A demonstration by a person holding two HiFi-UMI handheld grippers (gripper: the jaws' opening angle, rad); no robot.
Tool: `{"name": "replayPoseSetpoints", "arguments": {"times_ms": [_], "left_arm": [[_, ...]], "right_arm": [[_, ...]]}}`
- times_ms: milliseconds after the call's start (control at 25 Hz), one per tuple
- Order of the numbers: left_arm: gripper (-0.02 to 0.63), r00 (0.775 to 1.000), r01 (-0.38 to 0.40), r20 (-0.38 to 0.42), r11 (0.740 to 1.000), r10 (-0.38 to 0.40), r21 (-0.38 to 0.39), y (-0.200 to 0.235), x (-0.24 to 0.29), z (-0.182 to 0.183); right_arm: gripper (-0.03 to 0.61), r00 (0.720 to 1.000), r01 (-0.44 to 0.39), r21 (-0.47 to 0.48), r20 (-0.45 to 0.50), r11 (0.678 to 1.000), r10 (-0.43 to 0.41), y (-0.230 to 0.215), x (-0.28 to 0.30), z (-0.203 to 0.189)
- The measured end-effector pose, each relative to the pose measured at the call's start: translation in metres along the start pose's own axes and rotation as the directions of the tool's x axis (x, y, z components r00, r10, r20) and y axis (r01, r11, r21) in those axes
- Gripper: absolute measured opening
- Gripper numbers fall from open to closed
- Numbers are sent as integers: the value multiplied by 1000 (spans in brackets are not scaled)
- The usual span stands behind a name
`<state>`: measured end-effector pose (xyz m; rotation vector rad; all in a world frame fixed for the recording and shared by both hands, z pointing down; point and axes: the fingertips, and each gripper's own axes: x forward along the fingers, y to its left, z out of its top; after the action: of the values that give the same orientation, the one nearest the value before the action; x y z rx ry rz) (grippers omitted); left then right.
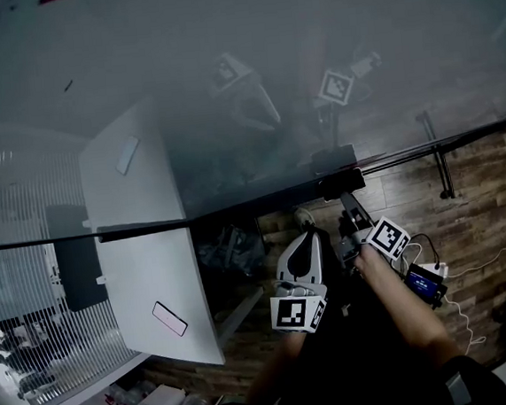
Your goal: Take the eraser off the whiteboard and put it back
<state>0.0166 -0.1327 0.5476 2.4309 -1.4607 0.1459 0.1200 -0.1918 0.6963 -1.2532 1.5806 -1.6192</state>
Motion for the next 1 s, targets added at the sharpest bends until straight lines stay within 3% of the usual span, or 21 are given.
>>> {"name": "replayPoseSetpoints", "arguments": {"times_ms": [400, 1000], "left_arm": [[6, 1000, 4, 14, 1000, -4, 7, -2, -8, 3], [6, 997, 18, 75, 999, -21, 43, -22, -23, 33]], "right_arm": [[137, 1000, -18, -40, -4, 999, 18, 10, -13, 0], [133, 994, -105, -148, -24, 983, 102, 61, -43, 9]]}}
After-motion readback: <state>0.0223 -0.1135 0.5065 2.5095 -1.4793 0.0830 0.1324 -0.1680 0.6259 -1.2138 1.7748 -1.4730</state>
